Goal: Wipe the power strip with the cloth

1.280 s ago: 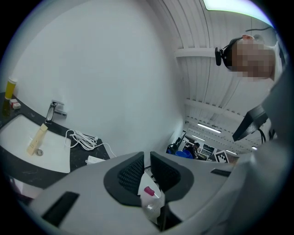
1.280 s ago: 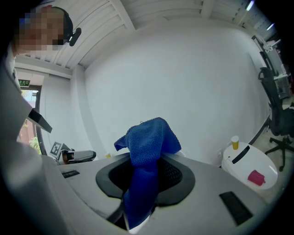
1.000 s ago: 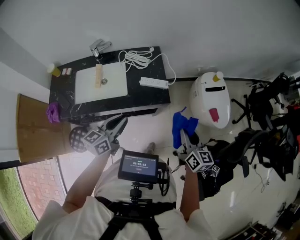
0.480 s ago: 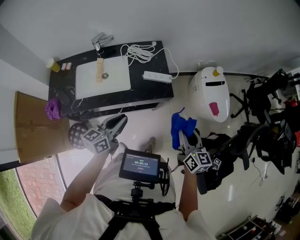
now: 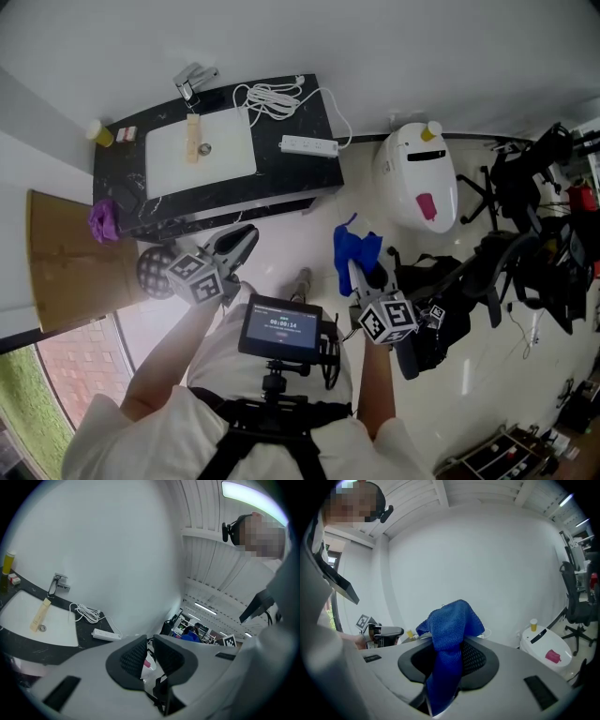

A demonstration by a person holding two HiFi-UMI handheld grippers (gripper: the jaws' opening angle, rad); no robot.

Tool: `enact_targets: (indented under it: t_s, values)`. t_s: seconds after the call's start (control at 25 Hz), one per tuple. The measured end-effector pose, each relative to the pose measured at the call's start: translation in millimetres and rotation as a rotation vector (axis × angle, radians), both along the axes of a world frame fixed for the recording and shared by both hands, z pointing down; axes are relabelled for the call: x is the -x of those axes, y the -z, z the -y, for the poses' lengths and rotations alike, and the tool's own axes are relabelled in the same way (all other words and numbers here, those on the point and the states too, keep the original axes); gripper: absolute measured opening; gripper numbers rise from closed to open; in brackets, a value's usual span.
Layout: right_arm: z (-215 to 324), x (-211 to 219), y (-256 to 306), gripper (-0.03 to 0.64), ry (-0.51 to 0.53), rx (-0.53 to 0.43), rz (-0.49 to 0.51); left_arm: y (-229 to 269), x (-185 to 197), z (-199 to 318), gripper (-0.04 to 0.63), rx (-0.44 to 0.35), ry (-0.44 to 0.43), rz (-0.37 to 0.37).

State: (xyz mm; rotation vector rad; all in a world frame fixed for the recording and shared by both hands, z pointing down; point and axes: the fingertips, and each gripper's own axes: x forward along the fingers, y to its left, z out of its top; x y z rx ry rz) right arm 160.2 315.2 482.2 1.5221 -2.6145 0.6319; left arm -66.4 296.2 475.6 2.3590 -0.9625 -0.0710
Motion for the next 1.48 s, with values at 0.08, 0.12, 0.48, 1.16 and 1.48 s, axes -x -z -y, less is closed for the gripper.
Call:
enact_targets:
  t_s: [0.08,0.12,0.48,1.16,1.48]
  values:
    - [0.0,1.2,-1.7,0.104,0.004,-0.001,0.000,-2.4,-3.0,0.4,0.049,0.004,-0.005,0.004]
    - [0.5,1.2,-3.0,0.104,0.004,0.000,-0.001,-3.8,-4.5,0.9,0.049,0.006,-0.007,0.006]
    - [12.3,-1.6,-7.1,0.103,0.002,-0.006,-0.010,-10.2,-11.8,13.0,0.049,0.013,-0.016,0.014]
    - [51.6,-8.8,-2.2,0.101,0.014,-0.036,-0.022,-5.8,-25.1,52.3,0.049,0.005,-0.026,0.023]
    - [68.1,-26.9,-4.8,0.101,-0.001,-0.026,-0.011,-5.2,-39.5,67.5,0.049,0.009,-0.038,0.023]
